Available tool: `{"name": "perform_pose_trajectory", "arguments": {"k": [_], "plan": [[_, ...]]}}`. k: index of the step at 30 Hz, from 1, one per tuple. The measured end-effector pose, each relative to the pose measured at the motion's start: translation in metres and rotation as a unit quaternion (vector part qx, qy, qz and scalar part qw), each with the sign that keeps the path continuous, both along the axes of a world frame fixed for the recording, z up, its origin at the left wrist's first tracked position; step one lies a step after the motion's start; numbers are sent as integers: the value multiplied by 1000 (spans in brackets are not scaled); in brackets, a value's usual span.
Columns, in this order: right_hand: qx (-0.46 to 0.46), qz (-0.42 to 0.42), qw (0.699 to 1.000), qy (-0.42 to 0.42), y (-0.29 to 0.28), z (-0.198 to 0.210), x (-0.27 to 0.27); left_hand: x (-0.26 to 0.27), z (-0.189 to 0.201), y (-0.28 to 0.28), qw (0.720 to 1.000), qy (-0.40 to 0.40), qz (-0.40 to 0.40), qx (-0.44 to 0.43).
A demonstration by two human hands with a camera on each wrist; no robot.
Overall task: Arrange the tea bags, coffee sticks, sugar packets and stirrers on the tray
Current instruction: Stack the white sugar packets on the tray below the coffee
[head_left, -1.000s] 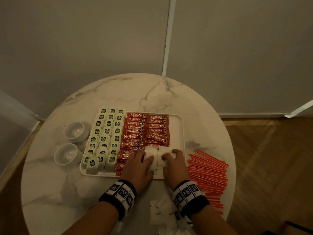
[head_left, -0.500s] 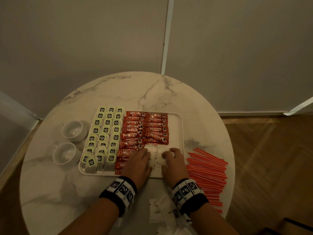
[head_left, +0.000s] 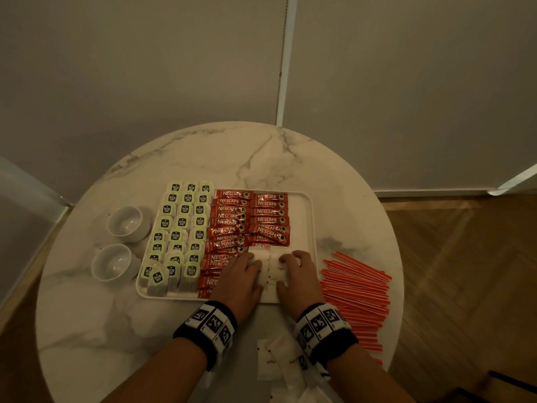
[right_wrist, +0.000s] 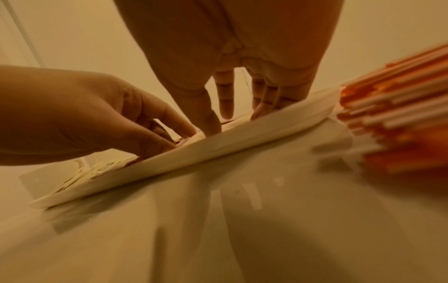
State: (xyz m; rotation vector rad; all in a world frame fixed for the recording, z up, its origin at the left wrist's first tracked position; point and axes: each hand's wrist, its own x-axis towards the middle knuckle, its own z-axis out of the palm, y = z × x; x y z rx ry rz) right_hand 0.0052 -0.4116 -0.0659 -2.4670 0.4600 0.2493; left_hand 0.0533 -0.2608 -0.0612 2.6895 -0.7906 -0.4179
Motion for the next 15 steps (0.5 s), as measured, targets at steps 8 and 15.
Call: {"name": "perform_pose_trajectory", "arguments": {"k": [8, 15], "plan": [[2, 77, 997, 18, -10, 8, 15, -1, 1, 1, 1000, -15, -20, -8], [-19, 91, 995, 34, -11, 11, 18, -2, 1, 1, 1000, -5, -22, 12]]}}
